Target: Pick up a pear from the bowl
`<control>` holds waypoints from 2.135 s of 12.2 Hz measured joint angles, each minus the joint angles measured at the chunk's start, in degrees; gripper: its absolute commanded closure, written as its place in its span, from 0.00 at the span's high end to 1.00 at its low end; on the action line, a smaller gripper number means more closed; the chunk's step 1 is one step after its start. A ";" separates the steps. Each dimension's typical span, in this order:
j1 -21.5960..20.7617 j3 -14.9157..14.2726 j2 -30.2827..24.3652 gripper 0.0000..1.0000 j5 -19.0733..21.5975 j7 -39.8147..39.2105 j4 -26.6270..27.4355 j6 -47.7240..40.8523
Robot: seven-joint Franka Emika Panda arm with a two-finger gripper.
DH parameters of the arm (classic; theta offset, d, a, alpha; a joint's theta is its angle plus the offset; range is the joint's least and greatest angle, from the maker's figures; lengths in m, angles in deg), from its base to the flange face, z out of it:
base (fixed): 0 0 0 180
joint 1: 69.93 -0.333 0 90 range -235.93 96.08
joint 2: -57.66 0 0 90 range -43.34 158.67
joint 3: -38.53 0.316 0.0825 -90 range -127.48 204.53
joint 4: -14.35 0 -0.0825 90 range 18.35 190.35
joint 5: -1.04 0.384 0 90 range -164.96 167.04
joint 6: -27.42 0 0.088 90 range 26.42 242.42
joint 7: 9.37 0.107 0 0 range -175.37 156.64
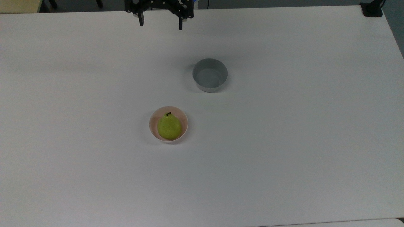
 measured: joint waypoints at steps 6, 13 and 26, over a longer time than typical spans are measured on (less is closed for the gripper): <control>-0.03 0.00 0.00 1.00 0.00 0.00 0.04 0.00; -0.03 -0.03 0.34 1.00 0.00 -0.07 0.33 0.54; 1.41 -0.53 16.09 1.00 -0.07 -4.42 0.91 22.91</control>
